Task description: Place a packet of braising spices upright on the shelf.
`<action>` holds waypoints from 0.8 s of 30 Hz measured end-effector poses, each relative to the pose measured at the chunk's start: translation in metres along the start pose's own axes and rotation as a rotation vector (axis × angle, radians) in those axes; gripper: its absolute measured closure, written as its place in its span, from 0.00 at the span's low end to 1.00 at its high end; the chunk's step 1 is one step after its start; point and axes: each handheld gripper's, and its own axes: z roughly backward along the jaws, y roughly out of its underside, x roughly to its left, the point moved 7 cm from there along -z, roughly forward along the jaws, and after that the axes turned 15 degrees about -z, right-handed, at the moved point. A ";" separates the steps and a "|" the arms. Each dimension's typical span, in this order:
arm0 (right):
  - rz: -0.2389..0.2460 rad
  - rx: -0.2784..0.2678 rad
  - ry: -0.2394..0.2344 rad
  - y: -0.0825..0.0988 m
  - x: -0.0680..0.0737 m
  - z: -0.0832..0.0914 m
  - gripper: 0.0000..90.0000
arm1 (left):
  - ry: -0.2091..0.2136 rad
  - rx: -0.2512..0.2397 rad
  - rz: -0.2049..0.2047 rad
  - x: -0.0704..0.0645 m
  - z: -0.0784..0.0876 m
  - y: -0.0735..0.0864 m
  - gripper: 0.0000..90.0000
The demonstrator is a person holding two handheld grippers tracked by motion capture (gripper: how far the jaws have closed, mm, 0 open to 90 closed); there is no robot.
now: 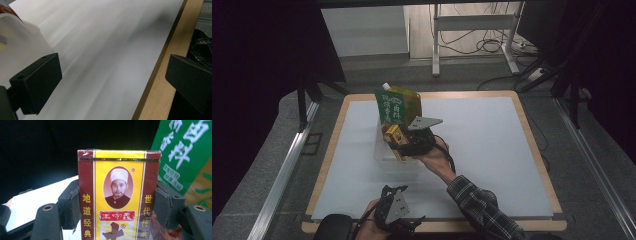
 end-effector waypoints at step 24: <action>-0.018 0.115 0.080 0.033 -0.016 0.015 0.36 | 0.009 0.018 -0.027 -0.004 -0.003 0.000 0.01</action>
